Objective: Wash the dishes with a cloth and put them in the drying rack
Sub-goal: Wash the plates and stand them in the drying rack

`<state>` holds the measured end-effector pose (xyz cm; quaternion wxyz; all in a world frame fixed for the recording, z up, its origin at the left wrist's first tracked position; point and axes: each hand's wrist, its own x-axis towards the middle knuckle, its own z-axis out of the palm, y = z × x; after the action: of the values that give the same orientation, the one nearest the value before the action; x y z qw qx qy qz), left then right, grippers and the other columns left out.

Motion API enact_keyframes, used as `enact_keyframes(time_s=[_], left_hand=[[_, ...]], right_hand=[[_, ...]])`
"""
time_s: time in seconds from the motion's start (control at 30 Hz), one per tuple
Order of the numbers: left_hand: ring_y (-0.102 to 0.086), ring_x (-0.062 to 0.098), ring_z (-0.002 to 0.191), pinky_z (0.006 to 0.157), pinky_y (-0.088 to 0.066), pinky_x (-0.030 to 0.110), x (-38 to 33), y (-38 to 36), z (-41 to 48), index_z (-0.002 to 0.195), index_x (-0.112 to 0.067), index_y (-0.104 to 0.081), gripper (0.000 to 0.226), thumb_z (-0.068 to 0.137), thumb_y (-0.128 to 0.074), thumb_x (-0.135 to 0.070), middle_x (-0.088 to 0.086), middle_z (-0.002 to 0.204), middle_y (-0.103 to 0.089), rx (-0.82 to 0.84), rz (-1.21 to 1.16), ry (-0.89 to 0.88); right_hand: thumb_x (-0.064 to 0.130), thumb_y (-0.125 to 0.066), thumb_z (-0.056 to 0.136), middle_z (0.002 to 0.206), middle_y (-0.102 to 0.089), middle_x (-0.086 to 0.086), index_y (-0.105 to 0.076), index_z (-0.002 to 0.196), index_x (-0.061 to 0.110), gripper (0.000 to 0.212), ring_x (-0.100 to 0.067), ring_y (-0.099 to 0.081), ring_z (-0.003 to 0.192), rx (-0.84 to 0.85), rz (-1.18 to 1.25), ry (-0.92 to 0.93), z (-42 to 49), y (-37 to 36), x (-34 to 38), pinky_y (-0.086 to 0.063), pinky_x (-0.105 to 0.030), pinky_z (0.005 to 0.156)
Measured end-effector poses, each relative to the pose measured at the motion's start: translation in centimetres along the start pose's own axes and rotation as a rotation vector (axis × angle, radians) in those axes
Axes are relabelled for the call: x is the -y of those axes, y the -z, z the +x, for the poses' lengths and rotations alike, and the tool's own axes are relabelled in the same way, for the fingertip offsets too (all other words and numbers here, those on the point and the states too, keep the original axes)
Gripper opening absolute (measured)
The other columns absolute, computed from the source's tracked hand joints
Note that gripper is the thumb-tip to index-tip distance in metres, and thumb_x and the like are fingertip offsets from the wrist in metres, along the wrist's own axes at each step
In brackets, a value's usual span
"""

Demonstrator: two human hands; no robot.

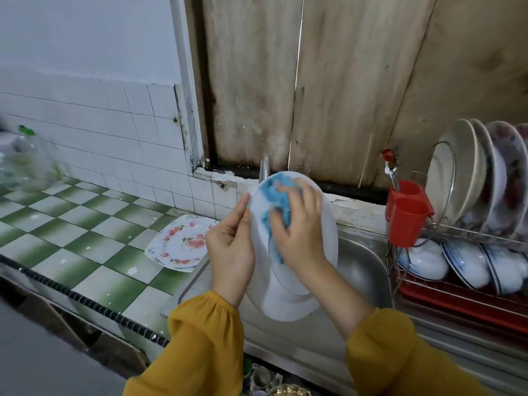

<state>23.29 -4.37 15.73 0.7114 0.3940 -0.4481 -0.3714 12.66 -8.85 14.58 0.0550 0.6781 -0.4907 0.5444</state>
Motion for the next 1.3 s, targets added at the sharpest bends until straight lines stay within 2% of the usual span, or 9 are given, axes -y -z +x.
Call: enact_keyframes(time_s=[0.13,0.23,0.37,0.47,0.63,0.8,1.03,1.2,1.3], left_hand=[[-0.065,0.002,0.081,0.074,-0.054,0.017,0.1,0.8,1.1,0.114,-0.028,-0.064,0.032,0.099,-0.051,-0.004,-0.003,0.097,-0.070,-0.119,-0.064,0.088],[-0.066,0.015,0.100,0.090,-0.054,0.029,0.5,1.7,1.8,0.116,-0.027,-0.065,0.027,0.099,-0.053,-0.009,0.008,0.114,-0.069,-0.182,-0.043,0.120],[-0.063,0.015,0.104,0.092,-0.051,0.023,0.1,2.6,2.4,0.124,-0.021,-0.061,0.028,0.100,-0.052,-0.010,0.010,0.120,-0.067,-0.219,-0.028,0.079],[-0.064,0.020,0.111,0.098,-0.050,0.032,-0.4,3.7,2.8,0.127,-0.019,-0.061,0.030,0.100,-0.053,-0.011,0.007,0.118,-0.068,-0.264,-0.077,0.052],[-0.067,0.002,0.084,0.074,-0.052,0.014,-1.8,4.7,2.9,0.128,-0.015,-0.058,0.030,0.100,-0.049,-0.008,-0.013,0.091,-0.074,-0.130,-0.104,0.013],[-0.067,0.006,0.100,0.089,-0.053,0.021,-2.7,4.6,2.8,0.117,-0.023,-0.065,0.027,0.098,-0.053,-0.008,-0.014,0.103,-0.073,0.030,-0.037,-0.066],[-0.063,0.006,0.112,0.101,-0.047,0.025,-2.4,4.1,1.0,0.110,-0.025,-0.069,0.029,0.096,-0.054,-0.005,-0.013,0.112,-0.070,0.138,0.056,-0.094],[-0.062,-0.008,0.102,0.088,-0.046,0.010,-2.2,4.4,1.4,0.109,-0.028,-0.067,0.031,0.096,-0.053,-0.003,-0.028,0.106,-0.066,0.082,0.053,-0.108],[-0.063,0.006,0.112,0.097,-0.048,0.020,-2.0,3.6,1.2,0.108,-0.035,-0.068,0.031,0.095,-0.055,-0.009,-0.020,0.113,-0.067,0.131,0.118,-0.152]], right_hand=[[0.032,-0.056,0.078,0.129,-0.053,-0.016,-0.057,0.112,0.018,0.037,-0.039,-0.046,0.124,0.180,0.000,0.345,-3.8,-0.2,1.1,-0.021,-0.061,0.113],[0.037,-0.065,0.081,0.133,-0.049,-0.010,-0.058,0.109,0.023,0.032,-0.036,-0.040,0.130,0.176,-0.028,0.535,-5.6,-0.4,-0.5,-0.020,-0.057,0.116],[0.040,-0.061,0.090,0.132,-0.049,-0.011,-0.059,0.115,0.022,0.031,-0.035,-0.042,0.131,0.145,0.037,0.712,-7.0,0.1,-4.4,-0.025,-0.058,0.114],[0.042,-0.049,0.096,0.133,-0.046,-0.012,-0.055,0.118,0.019,0.033,-0.028,-0.038,0.134,0.084,0.097,0.541,-7.9,0.5,-8.0,-0.027,-0.060,0.112],[0.041,-0.044,0.099,0.136,-0.038,-0.002,-0.049,0.117,0.018,0.030,-0.029,-0.037,0.129,-0.067,0.249,-0.065,-6.0,1.3,-9.8,-0.034,-0.047,0.110],[0.031,-0.044,0.094,0.141,-0.036,-0.001,-0.054,0.118,0.011,0.033,-0.018,-0.032,0.132,-0.110,0.236,-0.149,-0.9,2.9,-8.4,-0.022,-0.016,0.112],[0.029,-0.047,0.095,0.148,-0.037,-0.004,-0.048,0.132,0.015,0.040,-0.020,-0.033,0.138,-0.005,0.143,0.166,2.0,4.0,-5.1,-0.014,-0.029,0.117],[0.037,-0.048,0.094,0.144,-0.038,0.003,-0.056,0.121,0.014,0.037,-0.010,-0.031,0.133,-0.036,0.245,-0.207,0.1,2.6,-6.4,-0.023,-0.020,0.112],[0.031,-0.047,0.095,0.140,-0.043,-0.002,-0.059,0.117,0.003,0.037,-0.015,-0.036,0.129,-0.106,0.206,-0.171,1.0,1.5,-4.3,-0.030,-0.038,0.111]])
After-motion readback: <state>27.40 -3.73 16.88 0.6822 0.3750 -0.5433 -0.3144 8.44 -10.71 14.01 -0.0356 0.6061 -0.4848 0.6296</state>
